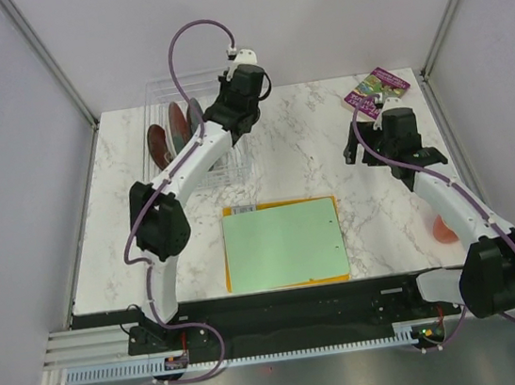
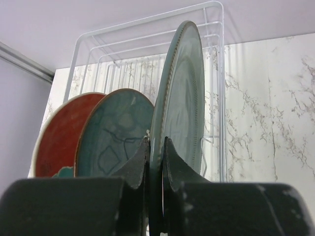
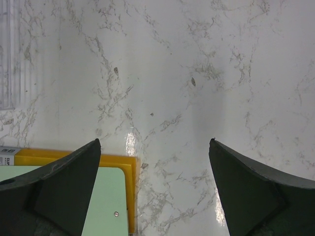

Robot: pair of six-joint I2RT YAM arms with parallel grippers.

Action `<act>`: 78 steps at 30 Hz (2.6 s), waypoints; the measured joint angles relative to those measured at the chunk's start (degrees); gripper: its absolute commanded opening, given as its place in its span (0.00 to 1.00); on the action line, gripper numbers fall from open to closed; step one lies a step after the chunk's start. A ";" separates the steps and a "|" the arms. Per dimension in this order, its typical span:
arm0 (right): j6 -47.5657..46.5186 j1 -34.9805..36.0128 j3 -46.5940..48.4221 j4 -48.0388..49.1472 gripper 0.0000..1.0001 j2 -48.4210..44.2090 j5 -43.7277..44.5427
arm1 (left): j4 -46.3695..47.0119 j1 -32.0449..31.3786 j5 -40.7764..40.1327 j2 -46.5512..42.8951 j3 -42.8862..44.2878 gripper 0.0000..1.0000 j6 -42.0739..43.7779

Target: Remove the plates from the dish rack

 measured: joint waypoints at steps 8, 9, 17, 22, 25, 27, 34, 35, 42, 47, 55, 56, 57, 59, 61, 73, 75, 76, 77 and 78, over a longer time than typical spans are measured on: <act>2.84 0.00 1.57 1.64 0.98 -0.33 -7.93 | -11.69 0.39 8.07 -8.33 1.55 0.02 -3.76; 3.58 0.00 2.10 2.32 0.98 -0.33 -9.11 | -12.68 0.48 10.05 -10.12 1.55 0.02 -5.01; 9.49 0.00 5.79 10.49 0.98 2.03 -17.57 | -14.75 0.55 23.47 -20.20 1.49 0.02 -14.86; 15.32 0.00 4.46 19.91 0.98 3.28 -22.73 | -12.48 0.61 32.02 -21.14 -3.30 0.02 -21.38; 18.16 0.00 3.85 24.96 0.98 4.44 -25.24 | -9.51 0.63 37.20 -21.14 -9.49 0.02 -24.81; 19.82 0.00 3.74 27.41 0.98 5.51 -26.62 | -7.72 0.72 40.76 -21.14 -14.21 0.02 -27.04; 21.22 0.00 3.54 29.62 0.98 8.72 -27.21 | -3.02 0.79 48.17 -21.38 -21.46 0.02 -31.28; 21.18 0.00 3.30 29.53 0.98 8.90 -27.12 | -1.70 0.83 48.63 -21.73 -22.03 0.02 -31.63; 21.51 -2.40 0.42 29.73 0.98 9.40 -27.41 | 8.28 4.46 53.46 -31.17 -32.61 0.02 -35.04; 23.47 -5.18 -0.52 32.68 0.98 11.72 -32.37 | 18.93 11.28 61.31 -36.13 -42.12 0.02 -41.22; 28.61 -5.14 -0.63 40.13 0.98 14.23 -40.22 | 29.90 13.46 68.04 -32.98 -48.11 0.02 -49.18; 29.16 -5.14 -0.63 41.03 0.98 14.51 -40.98 | 30.86 13.27 68.89 -32.39 -48.15 0.02 -49.86; 29.79 -5.14 -0.66 41.92 0.98 14.82 -41.75 | 31.67 13.16 69.40 -31.95 -48.22 0.02 -50.47; 30.91 -5.09 -0.66 43.67 0.98 15.69 -43.08 | 33.73 12.85 70.64 -31.19 -48.48 0.02 -51.76; 32.04 -4.74 -0.66 45.24 0.98 16.74 -44.13 | 35.43 12.66 71.73 -30.64 -48.52 0.02 -52.78; 39.17 -3.15 0.13 47.47 0.00 19.74 -48.48 | 40.13 11.80 73.70 -25.46 -48.50 0.02 -54.25; 40.17 -3.50 0.39 47.19 0.00 19.76 -49.00 | 41.20 11.82 74.42 -24.83 -48.50 0.26 -54.49; 40.22 -3.54 0.52 47.01 0.00 19.76 -48.96 | 41.51 11.87 74.62 -24.61 -48.46 0.36 -54.53; 39.67 -3.61 0.76 46.75 0.00 19.76 -48.72 | 41.22 11.93 74.88 -24.17 -48.09 0.53 -54.53; 38.36 -3.65 1.36 46.25 0.00 19.74 -48.70 | 39.91 11.93 74.86 -23.43 -47.21 0.57 -54.47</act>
